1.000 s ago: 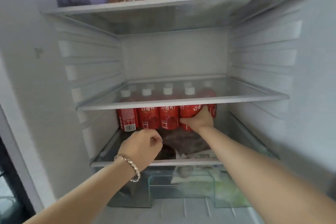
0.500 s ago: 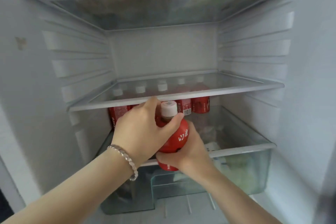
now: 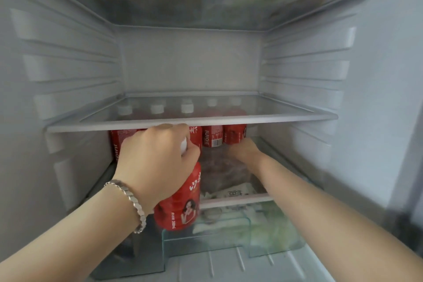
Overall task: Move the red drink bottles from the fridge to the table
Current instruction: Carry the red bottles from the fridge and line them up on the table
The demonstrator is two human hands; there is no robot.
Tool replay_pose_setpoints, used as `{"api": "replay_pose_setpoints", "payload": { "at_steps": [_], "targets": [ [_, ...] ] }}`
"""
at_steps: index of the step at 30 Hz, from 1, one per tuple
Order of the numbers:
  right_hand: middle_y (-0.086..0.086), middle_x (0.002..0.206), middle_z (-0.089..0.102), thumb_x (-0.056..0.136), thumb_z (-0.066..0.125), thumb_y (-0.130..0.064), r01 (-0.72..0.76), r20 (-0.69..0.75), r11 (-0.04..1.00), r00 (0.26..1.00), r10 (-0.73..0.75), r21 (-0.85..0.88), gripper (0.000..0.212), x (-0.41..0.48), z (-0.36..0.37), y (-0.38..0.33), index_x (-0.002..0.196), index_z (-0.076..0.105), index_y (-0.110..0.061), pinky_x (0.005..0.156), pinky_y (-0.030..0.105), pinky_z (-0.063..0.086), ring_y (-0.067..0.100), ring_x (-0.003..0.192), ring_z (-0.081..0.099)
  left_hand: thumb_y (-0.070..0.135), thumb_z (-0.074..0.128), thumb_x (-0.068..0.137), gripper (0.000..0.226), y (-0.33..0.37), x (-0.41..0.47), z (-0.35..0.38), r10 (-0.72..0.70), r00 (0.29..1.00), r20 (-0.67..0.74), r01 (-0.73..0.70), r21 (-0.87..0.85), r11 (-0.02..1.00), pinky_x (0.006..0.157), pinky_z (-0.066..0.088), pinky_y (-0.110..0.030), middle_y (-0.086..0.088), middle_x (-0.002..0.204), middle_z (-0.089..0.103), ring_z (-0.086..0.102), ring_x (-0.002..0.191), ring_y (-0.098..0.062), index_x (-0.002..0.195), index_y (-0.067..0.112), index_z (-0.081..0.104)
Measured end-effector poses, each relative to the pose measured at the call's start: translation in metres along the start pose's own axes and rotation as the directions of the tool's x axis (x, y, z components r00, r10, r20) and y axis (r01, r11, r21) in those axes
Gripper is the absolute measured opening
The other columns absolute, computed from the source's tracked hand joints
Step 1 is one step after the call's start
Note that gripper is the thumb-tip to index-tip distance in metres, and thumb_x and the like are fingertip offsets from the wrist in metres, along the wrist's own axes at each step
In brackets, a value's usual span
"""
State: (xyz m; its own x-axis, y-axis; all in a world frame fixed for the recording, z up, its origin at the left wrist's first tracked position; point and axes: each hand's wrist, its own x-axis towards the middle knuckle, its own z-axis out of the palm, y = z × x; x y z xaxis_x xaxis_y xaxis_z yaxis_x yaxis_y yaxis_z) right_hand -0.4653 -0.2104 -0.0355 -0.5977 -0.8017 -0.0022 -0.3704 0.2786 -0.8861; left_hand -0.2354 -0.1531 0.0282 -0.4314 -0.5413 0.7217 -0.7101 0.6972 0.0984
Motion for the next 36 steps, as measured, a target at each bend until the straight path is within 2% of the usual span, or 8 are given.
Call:
{"api": "replay_pose_setpoints", "payload": {
  "at_steps": [2, 5, 15, 19, 26, 29, 31, 36],
  "targets": [
    [0.016, 0.135, 0.049, 0.084, 0.066, -0.025, -0.028, -0.082, 0.988, 0.997, 0.016, -0.153, 0.061, 0.027, -0.001, -0.001, 0.135, 0.042, -0.002, 0.1, 0.032, 0.04, 0.029, 0.123, 0.049, 0.025, 0.065, 0.074, 0.017, -0.003, 0.0, 0.002, 0.002, 1.0, -0.022, -0.002, -0.004, 1.0, 0.045, 0.022, -0.011, 0.004, 0.049, 0.056, 0.049, 0.042, -0.02, 0.061, 0.017, 0.058],
    [0.018, 0.148, 0.03, 0.084, 0.066, -0.019, -0.06, -0.142, 0.989, 0.989, 0.04, -0.135, 0.077, 0.047, -0.002, -0.003, 0.145, 0.022, -0.001, 0.109, 0.04, 0.03, 0.035, 0.134, 0.034, 0.027, 0.064, 0.072, 0.018, -0.003, -0.001, 0.002, -0.025, 1.0, -0.013, 0.025, -0.004, 1.0, 0.044, 0.019, -0.01, 0.006, 0.047, 0.054, 0.047, 0.04, -0.016, 0.058, 0.019, 0.056],
    [0.013, 0.144, 0.033, 0.056, 0.088, -0.027, -0.055, -0.278, 0.996, 0.958, 0.074, 0.077, 0.106, 0.06, -0.002, -0.001, 0.142, 0.027, -0.013, 0.111, 0.041, 0.034, 0.029, 0.136, 0.034, 0.021, 0.069, 0.069, 0.019, -0.004, -0.002, 0.004, -0.057, 0.998, -0.028, 0.056, -0.022, 0.998, 0.046, 0.022, -0.009, 0.006, 0.046, 0.052, 0.046, 0.04, -0.018, 0.057, 0.019, 0.055],
    [0.006, 0.125, 0.059, 0.055, 0.09, -0.02, 0.072, -0.297, 0.979, 0.955, -0.012, 0.192, 0.085, 0.046, -0.005, -0.001, 0.128, 0.047, -0.01, 0.093, 0.031, 0.046, 0.022, 0.117, 0.057, 0.018, 0.073, 0.069, 0.022, -0.001, -0.002, 0.002, -0.02, 1.0, -0.007, 0.02, -0.029, 0.999, 0.046, 0.02, -0.006, 0.007, 0.045, 0.052, 0.045, 0.036, -0.016, 0.056, 0.019, 0.055],
    [0.011, 0.128, 0.035, 0.06, 0.083, -0.025, 0.146, -0.367, 0.983, 0.925, -0.097, 0.108, 0.091, -0.053, -0.002, 0.001, 0.135, 0.031, -0.019, 0.094, 0.044, 0.047, 0.032, 0.113, 0.048, 0.03, 0.049, 0.075, 0.021, -0.005, 0.0, -0.002, 0.125, 0.992, 0.004, -0.126, 0.041, 0.991, 0.037, 0.029, -0.014, 0.008, 0.049, 0.055, 0.049, 0.036, -0.016, 0.058, 0.02, 0.057],
    [0.002, 0.113, 0.034, 0.059, 0.085, -0.021, 0.222, -0.314, 0.969, 0.932, -0.179, 0.109, 0.083, -0.102, -0.006, 0.006, 0.126, 0.036, -0.024, 0.068, 0.023, 0.047, 0.011, 0.079, 0.05, 0.033, 0.035, 0.079, 0.03, -0.01, 0.003, -0.007, 0.216, 0.976, 0.038, -0.219, 0.082, 0.972, 0.033, 0.035, -0.022, 0.009, 0.056, 0.056, 0.05, 0.037, -0.015, 0.061, 0.022, 0.056],
    [-0.004, 0.105, 0.033, 0.057, 0.085, -0.02, 0.271, -0.278, 0.957, 0.932, -0.233, 0.106, 0.078, -0.126, -0.006, 0.009, 0.117, 0.034, -0.03, 0.059, 0.014, 0.038, 0.002, 0.072, 0.045, 0.034, 0.033, 0.081, 0.034, -0.012, 0.006, -0.008, 0.275, 0.96, 0.051, -0.279, 0.095, 0.956, 0.034, 0.043, -0.026, 0.009, 0.067, 0.062, 0.055, 0.041, -0.017, 0.069, 0.022, 0.063],
    [-0.008, 0.108, 0.044, 0.046, 0.085, -0.027, 0.328, -0.182, 0.931, 0.937, -0.299, 0.159, 0.082, -0.147, 0.004, 0.012, 0.11, 0.035, -0.04, 0.074, 0.025, 0.049, 0.006, 0.083, 0.056, 0.033, 0.035, 0.08, 0.04, -0.011, 0.009, -0.011, 0.329, 0.938, 0.107, -0.34, 0.098, 0.935, 0.046, 0.054, -0.034, 0.008, 0.092, 0.072, 0.068, 0.06, -0.022, 0.1, 0.024, 0.069]
  ]
}}
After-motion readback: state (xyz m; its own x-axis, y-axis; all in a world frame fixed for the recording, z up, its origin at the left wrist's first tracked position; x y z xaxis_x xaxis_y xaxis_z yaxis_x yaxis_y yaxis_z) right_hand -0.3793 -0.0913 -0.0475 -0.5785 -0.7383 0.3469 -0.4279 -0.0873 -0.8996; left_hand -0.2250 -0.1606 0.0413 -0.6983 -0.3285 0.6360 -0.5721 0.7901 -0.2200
